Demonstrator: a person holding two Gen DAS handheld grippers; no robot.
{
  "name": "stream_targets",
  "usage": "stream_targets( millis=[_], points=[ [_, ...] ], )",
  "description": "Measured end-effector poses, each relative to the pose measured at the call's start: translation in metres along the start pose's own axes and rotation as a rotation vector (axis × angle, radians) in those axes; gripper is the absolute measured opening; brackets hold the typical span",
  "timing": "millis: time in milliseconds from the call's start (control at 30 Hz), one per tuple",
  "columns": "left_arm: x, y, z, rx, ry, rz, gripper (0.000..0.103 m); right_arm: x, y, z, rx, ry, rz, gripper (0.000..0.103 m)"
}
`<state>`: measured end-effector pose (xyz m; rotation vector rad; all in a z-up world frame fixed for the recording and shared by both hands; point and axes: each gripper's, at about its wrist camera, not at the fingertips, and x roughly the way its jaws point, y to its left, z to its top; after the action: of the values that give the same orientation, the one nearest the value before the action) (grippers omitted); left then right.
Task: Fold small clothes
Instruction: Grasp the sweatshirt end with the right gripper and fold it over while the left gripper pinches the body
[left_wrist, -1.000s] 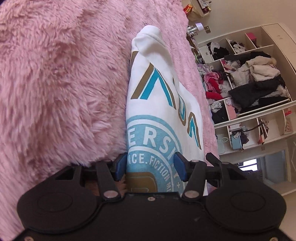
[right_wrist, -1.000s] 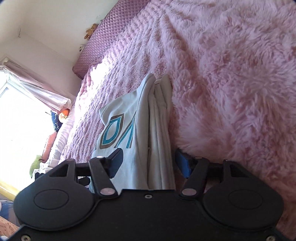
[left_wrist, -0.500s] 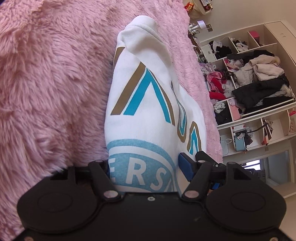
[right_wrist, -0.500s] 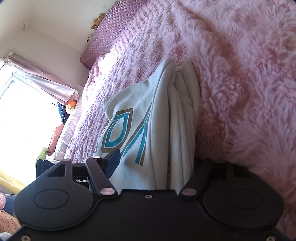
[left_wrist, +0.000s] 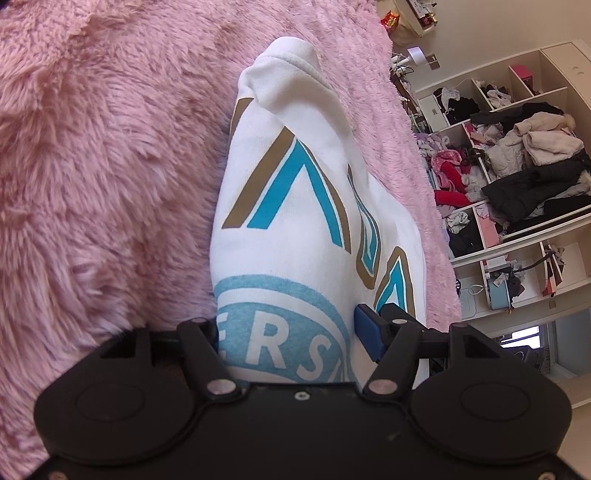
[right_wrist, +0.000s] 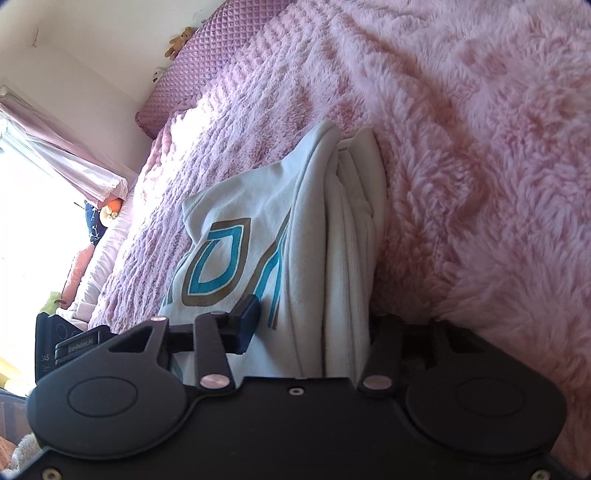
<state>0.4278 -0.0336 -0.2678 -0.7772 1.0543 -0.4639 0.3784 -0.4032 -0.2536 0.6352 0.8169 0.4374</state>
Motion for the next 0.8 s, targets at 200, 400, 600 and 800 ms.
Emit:
stream_targets(
  millis=[200, 400, 600, 800],
  points=[
    [-0.005, -0.016, -0.004, 0.022, -0.018, 0.068, 0.052, -0.007, 0.011, -0.001, -0.020, -0.025, -0.063, 0.033],
    [-0.008, -0.028, -0.005, 0.039, -0.032, 0.096, 0.048, -0.016, 0.026, 0.004, -0.054, -0.037, -0.107, 0.026],
    [-0.016, -0.042, -0.005, 0.073, -0.052, 0.086, 0.044, -0.031, 0.054, 0.003, -0.114, -0.071, -0.160, 0.025],
    [-0.039, -0.063, -0.006, 0.135, -0.087, 0.057, 0.042, -0.049, 0.093, 0.005, -0.196, -0.092, -0.145, 0.024]
  ],
)
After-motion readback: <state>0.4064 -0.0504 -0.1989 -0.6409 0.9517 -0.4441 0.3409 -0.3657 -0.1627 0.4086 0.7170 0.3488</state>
